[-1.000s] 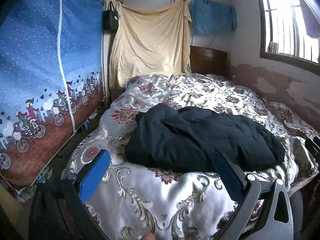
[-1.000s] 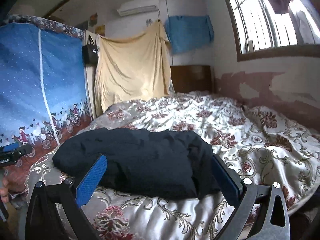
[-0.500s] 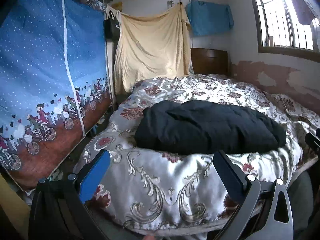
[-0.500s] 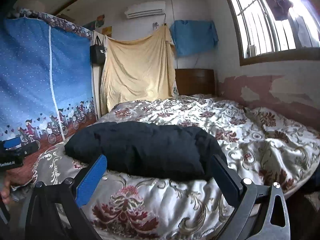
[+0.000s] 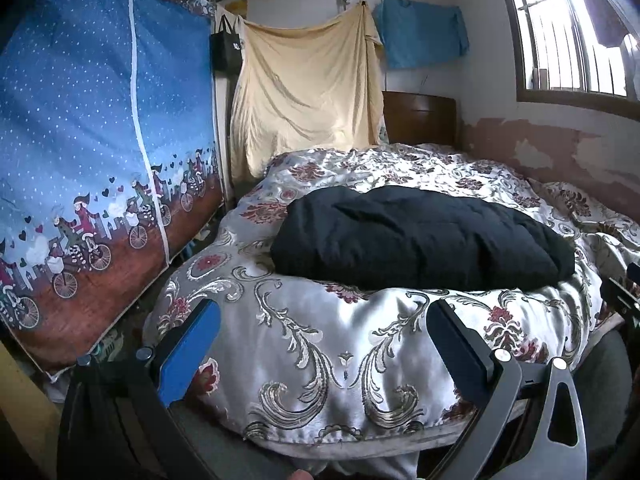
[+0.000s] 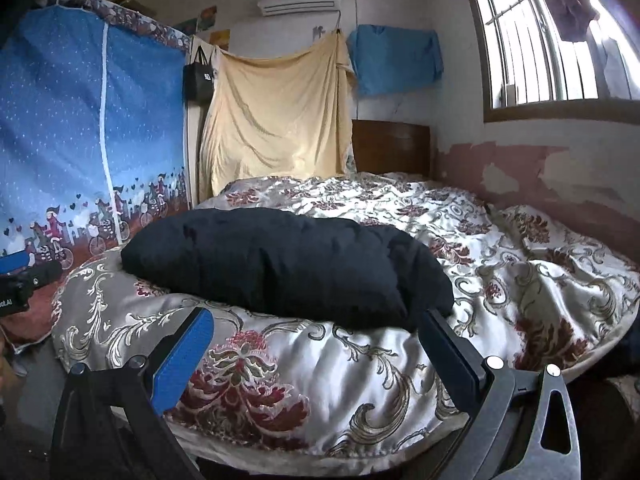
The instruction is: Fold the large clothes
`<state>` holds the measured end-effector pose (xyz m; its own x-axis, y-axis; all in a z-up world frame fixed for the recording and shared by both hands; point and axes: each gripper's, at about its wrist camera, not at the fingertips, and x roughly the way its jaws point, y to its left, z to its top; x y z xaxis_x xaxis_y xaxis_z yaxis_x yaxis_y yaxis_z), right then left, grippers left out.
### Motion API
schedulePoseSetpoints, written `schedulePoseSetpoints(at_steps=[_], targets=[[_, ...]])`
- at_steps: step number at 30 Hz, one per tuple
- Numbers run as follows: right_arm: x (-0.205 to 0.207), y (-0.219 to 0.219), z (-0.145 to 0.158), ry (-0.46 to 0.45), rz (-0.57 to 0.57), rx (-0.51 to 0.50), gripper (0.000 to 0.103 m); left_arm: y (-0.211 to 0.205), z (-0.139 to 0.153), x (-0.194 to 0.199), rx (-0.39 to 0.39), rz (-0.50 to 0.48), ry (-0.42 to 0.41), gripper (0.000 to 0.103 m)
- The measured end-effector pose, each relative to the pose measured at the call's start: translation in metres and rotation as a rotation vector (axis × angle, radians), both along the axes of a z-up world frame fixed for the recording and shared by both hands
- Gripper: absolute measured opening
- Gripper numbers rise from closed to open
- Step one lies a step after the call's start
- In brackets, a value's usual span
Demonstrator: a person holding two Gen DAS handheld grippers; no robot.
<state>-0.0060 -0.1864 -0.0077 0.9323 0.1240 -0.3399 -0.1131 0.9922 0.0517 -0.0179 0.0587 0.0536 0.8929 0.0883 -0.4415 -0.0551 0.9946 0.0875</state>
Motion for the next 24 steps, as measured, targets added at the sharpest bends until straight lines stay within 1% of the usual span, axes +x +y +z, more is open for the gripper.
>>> schedulePoseSetpoints(at_steps=[14,24], targets=[[0.0007,-0.0070,-0.0012,-0.008,-0.012,0.030,0.103,-0.0068,-0.0054,0.0005,0.025,-0.014,0.011,0.101],[0.0002,-0.0059,-0.0019,-0.010,-0.010,0.028,0.103,-0.0073,-0.0064,-0.0004,0.029,-0.020,0.004,0.101]])
